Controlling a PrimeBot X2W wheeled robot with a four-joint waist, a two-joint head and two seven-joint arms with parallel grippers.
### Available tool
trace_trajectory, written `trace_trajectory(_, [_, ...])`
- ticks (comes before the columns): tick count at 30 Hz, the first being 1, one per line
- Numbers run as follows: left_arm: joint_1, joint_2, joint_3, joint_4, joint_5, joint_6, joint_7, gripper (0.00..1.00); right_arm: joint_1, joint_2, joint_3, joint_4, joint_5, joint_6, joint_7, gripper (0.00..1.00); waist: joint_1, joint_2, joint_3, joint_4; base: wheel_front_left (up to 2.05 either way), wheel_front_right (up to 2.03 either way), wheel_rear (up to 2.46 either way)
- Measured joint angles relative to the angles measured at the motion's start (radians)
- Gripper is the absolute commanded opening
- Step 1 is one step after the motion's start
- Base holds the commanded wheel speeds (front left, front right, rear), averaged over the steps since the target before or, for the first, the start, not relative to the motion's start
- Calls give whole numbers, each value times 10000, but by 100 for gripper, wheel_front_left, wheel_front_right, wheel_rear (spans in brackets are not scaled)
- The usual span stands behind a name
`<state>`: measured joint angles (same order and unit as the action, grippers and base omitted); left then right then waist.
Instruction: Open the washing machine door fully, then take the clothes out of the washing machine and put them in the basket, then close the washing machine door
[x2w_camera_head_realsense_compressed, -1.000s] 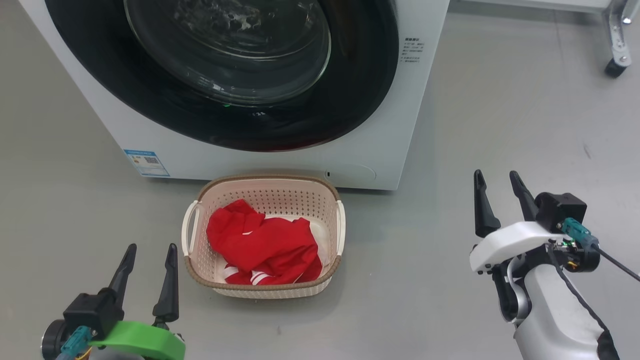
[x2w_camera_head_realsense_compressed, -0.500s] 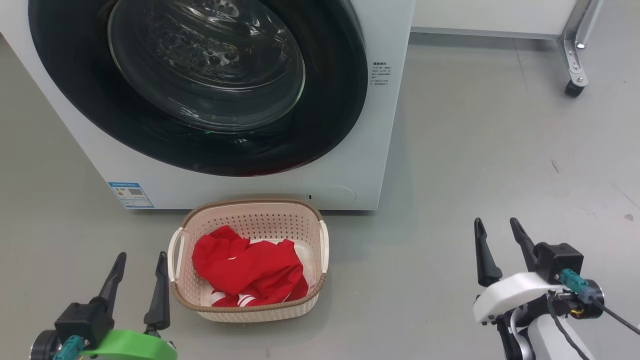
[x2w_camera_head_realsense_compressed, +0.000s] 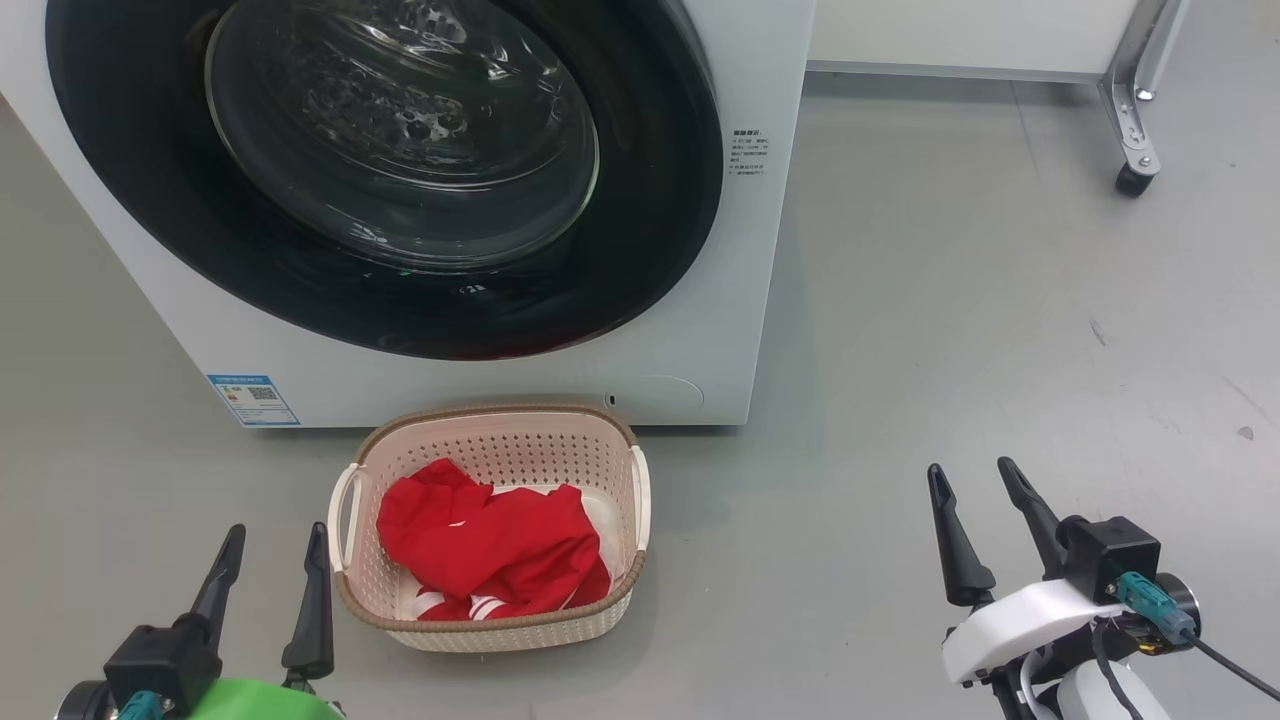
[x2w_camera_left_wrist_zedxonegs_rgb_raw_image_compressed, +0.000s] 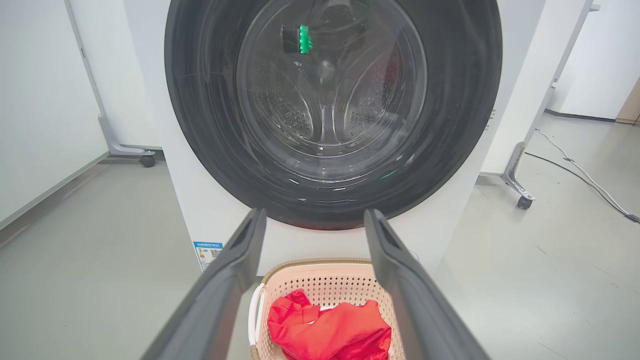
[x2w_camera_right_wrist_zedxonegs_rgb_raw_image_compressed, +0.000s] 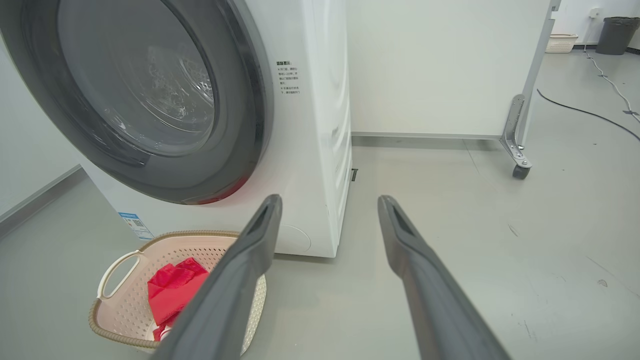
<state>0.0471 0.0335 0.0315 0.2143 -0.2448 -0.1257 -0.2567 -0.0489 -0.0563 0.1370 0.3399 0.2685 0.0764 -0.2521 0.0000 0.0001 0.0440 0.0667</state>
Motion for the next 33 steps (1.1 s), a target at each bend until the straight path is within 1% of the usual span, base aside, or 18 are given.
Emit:
trace_trajectory(6, [26, 0, -19, -36, 2, 0, 0, 100, 173, 12, -50, -219, -86, -6, 0, 100, 0, 0, 8, -28, 0, 0, 0])
trace_trajectory(8, [54, 0, -33, -38, 2, 0, 0, 100, 220, 23, -81, -255, -86, -77, 0, 100, 0, 0, 12, -30, 0, 0, 0])
trace_trajectory(27, [64, 2, -207, -96, -19, 0, 0, 100, 433, 84, -134, -575, -188, -77, 0, 100, 0, 0, 74, 16, 0, 0, 0])
trace_trajectory(28, [67, 0, -242, -86, -27, 0, 0, 0, 440, 88, -134, -573, -194, -77, 0, 0, 0, 0, 78, 20, 0, 0, 0])
trace_trajectory(33, [186, -190, -341, 443, -27, 0, 4, 0, 718, 215, -96, -82, -188, -75, 13, 0, 0, 0, 78, 20, 0, 0, 0])
